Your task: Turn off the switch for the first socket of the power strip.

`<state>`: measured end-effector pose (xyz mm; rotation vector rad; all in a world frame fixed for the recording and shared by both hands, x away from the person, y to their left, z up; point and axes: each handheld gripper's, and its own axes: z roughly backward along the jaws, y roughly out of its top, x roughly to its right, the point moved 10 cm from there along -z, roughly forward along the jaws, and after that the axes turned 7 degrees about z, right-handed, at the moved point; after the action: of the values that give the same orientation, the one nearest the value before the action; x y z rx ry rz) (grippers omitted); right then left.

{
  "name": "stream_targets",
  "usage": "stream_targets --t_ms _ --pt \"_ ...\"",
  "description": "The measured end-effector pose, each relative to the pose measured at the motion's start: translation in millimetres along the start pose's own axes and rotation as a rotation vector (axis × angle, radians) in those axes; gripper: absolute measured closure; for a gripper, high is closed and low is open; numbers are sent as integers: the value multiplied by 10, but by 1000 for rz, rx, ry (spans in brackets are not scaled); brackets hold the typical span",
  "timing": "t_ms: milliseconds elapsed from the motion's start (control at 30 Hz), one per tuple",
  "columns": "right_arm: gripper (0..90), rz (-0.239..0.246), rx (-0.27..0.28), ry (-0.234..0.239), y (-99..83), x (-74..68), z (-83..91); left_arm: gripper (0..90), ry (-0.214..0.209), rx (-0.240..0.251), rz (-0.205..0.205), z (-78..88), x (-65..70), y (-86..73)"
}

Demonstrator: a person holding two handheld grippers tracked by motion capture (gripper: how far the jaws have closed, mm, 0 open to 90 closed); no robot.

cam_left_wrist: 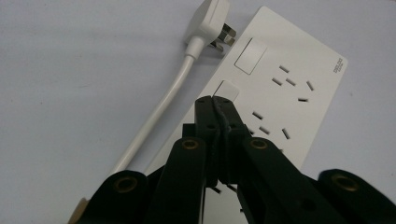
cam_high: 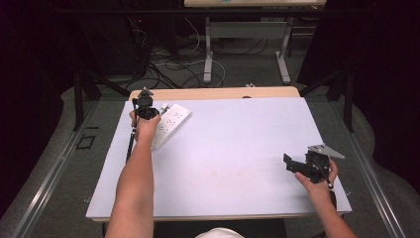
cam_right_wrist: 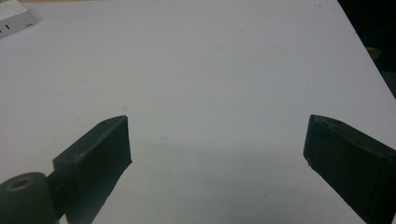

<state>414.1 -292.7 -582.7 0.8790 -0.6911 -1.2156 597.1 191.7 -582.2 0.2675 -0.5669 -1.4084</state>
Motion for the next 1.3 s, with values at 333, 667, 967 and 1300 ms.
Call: stream_targets --t_ms 333,667,967,1300 --pt "69 1 11 -6 13 15 -2 900 13 -18 -3 -33 -3 -34" --pt "69 0 6 -4 8 18 -1 900 20 -20 2 -64 -23 -45" --pt "69 0 2 -2 1 9 -5 900 22 -27 0 -77 -26 -60" --pt "69 2 3 -2 1 11 -6 900 37 -42 -6 -118 -54 -100"
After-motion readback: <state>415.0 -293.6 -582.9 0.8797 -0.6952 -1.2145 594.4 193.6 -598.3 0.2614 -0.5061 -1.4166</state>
